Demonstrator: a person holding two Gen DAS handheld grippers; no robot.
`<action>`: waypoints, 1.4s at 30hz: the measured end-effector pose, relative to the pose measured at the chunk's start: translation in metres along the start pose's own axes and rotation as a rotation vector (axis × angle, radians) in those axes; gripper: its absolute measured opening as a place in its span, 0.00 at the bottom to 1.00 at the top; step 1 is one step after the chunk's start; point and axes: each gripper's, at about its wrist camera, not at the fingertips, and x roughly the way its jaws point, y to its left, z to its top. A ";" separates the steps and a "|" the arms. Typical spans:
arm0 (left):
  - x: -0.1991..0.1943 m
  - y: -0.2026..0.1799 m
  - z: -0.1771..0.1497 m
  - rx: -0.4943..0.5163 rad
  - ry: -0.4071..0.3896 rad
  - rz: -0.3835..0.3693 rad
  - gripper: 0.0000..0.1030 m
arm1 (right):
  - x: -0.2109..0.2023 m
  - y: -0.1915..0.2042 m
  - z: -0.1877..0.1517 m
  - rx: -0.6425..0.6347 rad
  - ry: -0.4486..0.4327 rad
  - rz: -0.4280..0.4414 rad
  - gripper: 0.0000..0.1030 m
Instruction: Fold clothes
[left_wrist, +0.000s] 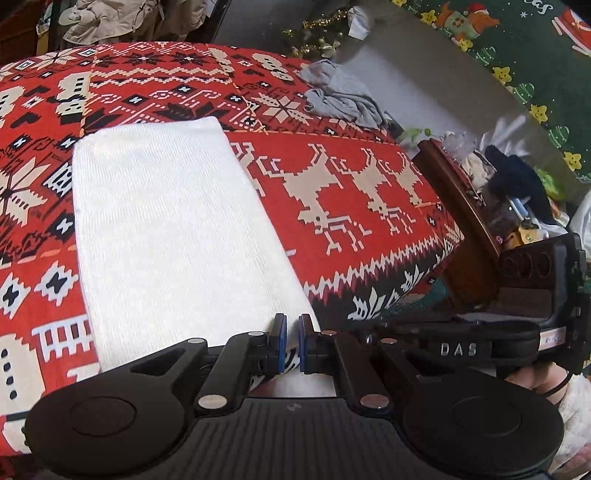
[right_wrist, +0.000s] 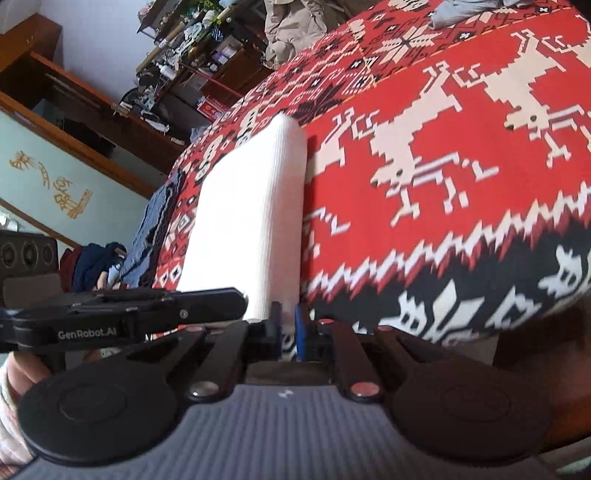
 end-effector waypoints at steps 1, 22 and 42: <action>0.000 0.000 -0.001 -0.003 0.001 -0.001 0.06 | 0.000 0.001 -0.002 -0.005 0.013 0.001 0.09; -0.003 0.001 0.001 -0.014 -0.027 0.018 0.06 | 0.009 0.014 0.003 -0.096 0.014 -0.083 0.06; -0.010 0.005 -0.003 -0.026 -0.030 0.006 0.06 | -0.004 0.023 -0.003 -0.169 0.020 -0.111 0.07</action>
